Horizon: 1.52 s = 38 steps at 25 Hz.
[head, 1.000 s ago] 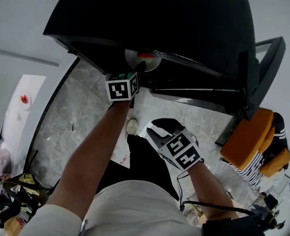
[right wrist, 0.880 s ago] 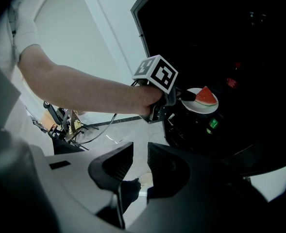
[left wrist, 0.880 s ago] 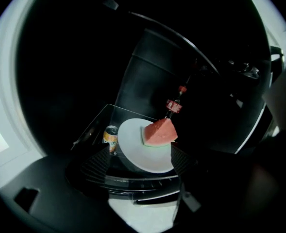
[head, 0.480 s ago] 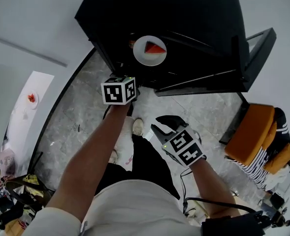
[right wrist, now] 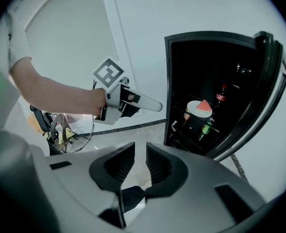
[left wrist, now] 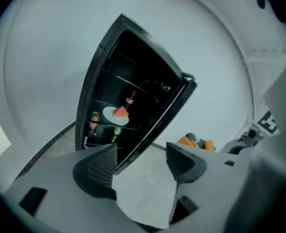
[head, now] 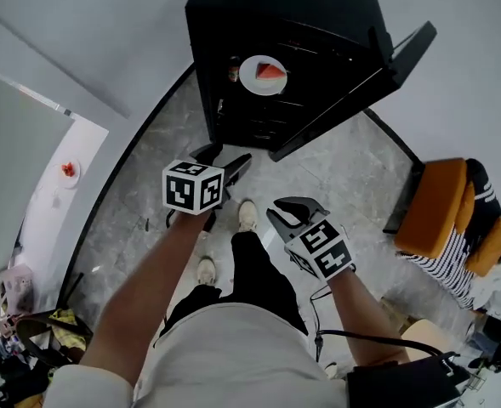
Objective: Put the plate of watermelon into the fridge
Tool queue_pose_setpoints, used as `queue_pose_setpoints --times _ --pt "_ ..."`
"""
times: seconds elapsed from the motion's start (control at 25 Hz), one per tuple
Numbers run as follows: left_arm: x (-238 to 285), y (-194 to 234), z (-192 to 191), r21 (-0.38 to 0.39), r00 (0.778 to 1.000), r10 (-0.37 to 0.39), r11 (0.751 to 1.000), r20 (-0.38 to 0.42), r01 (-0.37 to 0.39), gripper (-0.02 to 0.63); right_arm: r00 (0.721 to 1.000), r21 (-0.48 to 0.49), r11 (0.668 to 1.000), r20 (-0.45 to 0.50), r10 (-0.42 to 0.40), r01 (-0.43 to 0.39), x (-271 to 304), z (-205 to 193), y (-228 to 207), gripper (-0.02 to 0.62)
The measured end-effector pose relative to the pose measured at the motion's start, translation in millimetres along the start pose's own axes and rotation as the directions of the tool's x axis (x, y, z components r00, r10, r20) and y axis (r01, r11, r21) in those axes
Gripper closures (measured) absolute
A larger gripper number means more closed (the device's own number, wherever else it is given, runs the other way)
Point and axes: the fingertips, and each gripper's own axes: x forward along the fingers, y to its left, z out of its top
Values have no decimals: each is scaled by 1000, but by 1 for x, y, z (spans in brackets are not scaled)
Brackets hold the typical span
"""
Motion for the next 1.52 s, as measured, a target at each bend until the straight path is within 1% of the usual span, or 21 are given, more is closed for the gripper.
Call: queue_pose_setpoints --times 0.12,0.2,0.36,0.44,0.56,0.64,0.72,0.88,1.12,1.24,1.36,1.52 --pt "-54 -24 -17 26 999 -51 998 6 51 321 998 11 999 46 -44 44 -15 2 28 529" --pt "-90 -38 -30 50 997 -77 996 0 77 373 995 27 998 73 -64 62 -26 2 47 542" --pt "-158 -65 -58 86 993 -116 989 -10 117 532 991 52 996 108 -83 78 -44 -3 89 560" --pt "-189 -78 -74 74 987 -158 985 -22 159 590 989 61 995 119 -91 84 -51 -7 111 565" --pt "-231 -93 -95 56 974 -222 973 -41 225 593 981 85 991 156 -111 99 -62 -9 140 568" --pt "-255 -104 -107 67 965 -254 964 -58 258 594 976 103 989 179 -126 109 -71 -11 155 571" --pt "-277 -118 -121 95 957 -277 954 -80 284 594 973 115 987 189 -132 112 -80 -17 172 572" --pt "-311 -139 -140 172 948 -294 935 -117 311 594 972 113 987 195 -134 114 -93 -27 201 575" --pt "-332 -151 -156 186 937 -323 920 -134 344 594 969 90 987 201 -145 129 -99 -23 220 580" --pt "-339 -153 -168 187 936 -321 920 -145 344 594 969 78 988 202 -144 130 -103 -27 233 580" --pt "-339 -154 -170 192 938 -316 920 -146 340 594 970 66 990 201 -138 127 -107 -30 239 581" --pt "-349 -160 -173 224 938 -314 913 -147 341 594 966 67 989 212 -144 133 -115 -30 253 581"
